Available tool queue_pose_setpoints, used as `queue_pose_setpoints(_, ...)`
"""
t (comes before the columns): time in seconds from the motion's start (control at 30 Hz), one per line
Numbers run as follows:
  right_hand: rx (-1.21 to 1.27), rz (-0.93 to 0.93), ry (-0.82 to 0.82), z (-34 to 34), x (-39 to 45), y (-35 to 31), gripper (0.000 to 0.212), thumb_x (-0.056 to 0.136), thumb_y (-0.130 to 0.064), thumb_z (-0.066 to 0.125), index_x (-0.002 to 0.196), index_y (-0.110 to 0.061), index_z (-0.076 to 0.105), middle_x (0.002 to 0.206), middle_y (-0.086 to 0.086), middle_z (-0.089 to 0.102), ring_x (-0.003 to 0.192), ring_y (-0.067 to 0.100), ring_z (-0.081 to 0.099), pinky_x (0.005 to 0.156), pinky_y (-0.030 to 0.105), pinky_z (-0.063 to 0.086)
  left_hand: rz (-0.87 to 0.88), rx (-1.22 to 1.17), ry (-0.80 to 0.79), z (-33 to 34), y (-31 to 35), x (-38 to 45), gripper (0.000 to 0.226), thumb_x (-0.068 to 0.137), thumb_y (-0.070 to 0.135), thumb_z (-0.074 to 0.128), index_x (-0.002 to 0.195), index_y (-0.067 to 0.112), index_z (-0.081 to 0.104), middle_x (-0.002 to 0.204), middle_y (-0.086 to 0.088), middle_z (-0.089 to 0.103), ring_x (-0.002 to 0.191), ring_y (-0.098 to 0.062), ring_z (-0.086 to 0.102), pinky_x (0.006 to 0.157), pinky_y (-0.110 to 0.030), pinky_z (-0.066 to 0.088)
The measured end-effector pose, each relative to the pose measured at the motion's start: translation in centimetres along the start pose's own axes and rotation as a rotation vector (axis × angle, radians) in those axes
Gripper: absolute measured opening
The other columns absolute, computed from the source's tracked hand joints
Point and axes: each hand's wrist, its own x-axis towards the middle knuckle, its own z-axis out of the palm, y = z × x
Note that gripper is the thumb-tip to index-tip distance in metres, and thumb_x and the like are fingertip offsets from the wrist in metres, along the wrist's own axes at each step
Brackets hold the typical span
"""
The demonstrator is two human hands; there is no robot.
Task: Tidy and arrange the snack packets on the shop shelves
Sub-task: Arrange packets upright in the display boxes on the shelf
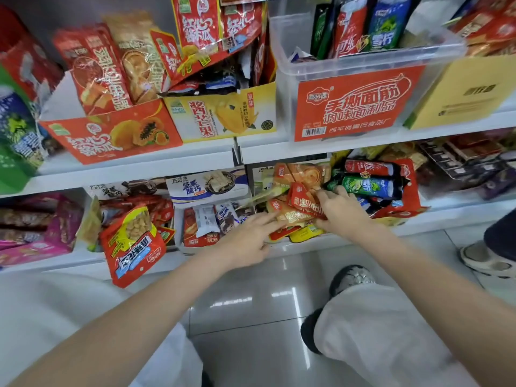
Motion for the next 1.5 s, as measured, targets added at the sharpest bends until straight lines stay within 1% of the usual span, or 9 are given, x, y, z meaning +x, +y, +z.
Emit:
queue_pose_setpoints(0.3, 0.350, 0.010, 0.188, -2.5, -2.2, 1.0, 0.025, 0.094, -0.012, 0.047, 0.115, 0.001, 0.051, 0.090, 0.020, 0.065, 0.082, 0.035, 0.061, 0.064, 0.036, 0.045, -0.061, -0.045, -0.095, -0.6, -0.5, 0.7, 0.066, 0.091, 0.015, 0.048, 0.147, 0.029, 0.017, 0.157, 0.003, 0.007, 0.140, -0.025, 0.021, 0.113, -0.038, 0.026)
queue_pose_setpoints(0.4, 0.513, 0.051, 0.346, -4.4, -4.1, 0.8, 0.018, 0.094, -0.012, 0.048, 0.104, 0.002, 0.053, 0.074, 0.009, 0.059, 0.064, 0.027, 0.054, 0.056, 0.034, 0.038, -0.053, -0.194, -0.091, -1.6, 0.2, 0.2, 0.054, 0.090, 0.012, 0.052, 0.141, 0.021, 0.037, 0.148, -0.005, 0.034, 0.133, -0.023, 0.036, 0.108, -0.034, 0.034)
queue_pose_setpoints(0.7, 0.159, -0.317, 0.604, -5.2, -8.7, -5.6, 0.041, 0.074, 0.001, 0.070, 0.113, -0.001, 0.060, 0.097, 0.013, 0.067, 0.086, 0.026, 0.059, 0.074, 0.037, 0.054, -0.233, -1.695, -0.002, -8.5, 3.8, -6.2, 0.041, 0.077, 0.033, 0.062, 0.109, 0.007, 0.060, 0.110, -0.016, 0.065, 0.099, -0.026, 0.066, 0.083, -0.030, 0.056)
queue_pose_setpoints(0.9, 0.286, -0.585, 0.205, -6.3, -7.7, -10.8, 0.066, 0.085, -0.058, 0.034, 0.139, -0.022, 0.038, 0.139, -0.003, 0.042, 0.123, 0.014, 0.039, 0.103, 0.033, 0.034, -0.492, -1.267, 0.433, -7.3, 0.4, -10.1, 0.029, 0.085, -0.001, 0.059, 0.110, 0.011, 0.053, 0.101, -0.017, 0.064, 0.068, -0.015, 0.062, 0.063, -0.031, 0.053)
queue_pose_setpoints(1.03, 0.733, -0.453, 0.115, -9.6, -6.7, -13.2, 0.061, 0.083, -0.049, 0.059, 0.136, -0.026, 0.040, 0.130, -0.012, 0.038, 0.115, 0.004, 0.043, 0.090, 0.018, 0.041, -0.249, -0.634, 0.484, -9.0, -1.7, -13.5, 0.035, 0.084, 0.009, 0.063, 0.100, 0.036, 0.047, 0.097, -0.004, 0.067, 0.075, -0.011, 0.065, 0.060, -0.030, 0.053)
queue_pose_setpoints(1.13, 0.894, -0.350, -0.032, -11.0, -6.0, -15.5, 0.075, 0.074, -0.034, 0.074, 0.136, -0.029, 0.033, 0.116, -0.018, 0.048, 0.103, 0.004, 0.055, 0.084, 0.022, 0.049, -0.165, -0.695, 0.520, -10.7, -2.4, -15.4, 0.036, 0.083, 0.012, 0.066, 0.093, 0.041, 0.048, 0.094, 0.000, 0.069, 0.079, -0.019, 0.068, 0.066, -0.039, 0.057)
queue_pose_setpoints(1.23, 1.098, -0.314, -0.083, -11.8, -5.8, -17.7, 0.052, 0.075, -0.020, 0.075, 0.121, -0.022, 0.049, 0.101, -0.010, 0.067, 0.089, 0.003, 0.066, 0.082, 0.026, 0.055, -0.146, -0.806, 0.598, -12.3, -3.3, -16.5, 0.031, 0.079, 0.017, 0.071, 0.089, 0.039, 0.051, 0.090, -0.006, 0.071, 0.079, -0.029, 0.068, 0.070, -0.047, 0.056)
queue_pose_setpoints(1.37, 1.178, -0.251, 0.018, -14.8, -5.0, -18.3, 0.020, 0.083, -0.017, 0.067, 0.101, -0.024, 0.061, 0.096, -0.005, 0.069, 0.084, 0.009, 0.067, 0.077, 0.028, 0.056, -0.107, -0.914, 0.570, -14.6, -5.1, -17.7, 0.042, 0.080, 0.010, 0.068, 0.108, 0.035, 0.048, 0.089, 0.007, 0.064, 0.078, -0.004, 0.063, 0.065, -0.013, 0.051)
queue_pose_setpoints(1.5, 1.222, -0.324, 0.084, -17.7, -4.5, -18.5, 0.017, 0.085, -0.016, 0.062, 0.096, -0.029, 0.061, 0.090, -0.009, 0.070, 0.083, 0.010, 0.068, 0.070, 0.024, 0.056, -0.078, -1.031, 0.530, -15.6, -5.7, -18.7, 0.054, 0.082, 0.001, 0.063, 0.124, 0.026, 0.041, 0.091, 0.005, 0.065, 0.065, 0.001, 0.064, 0.058, -0.013, 0.049)
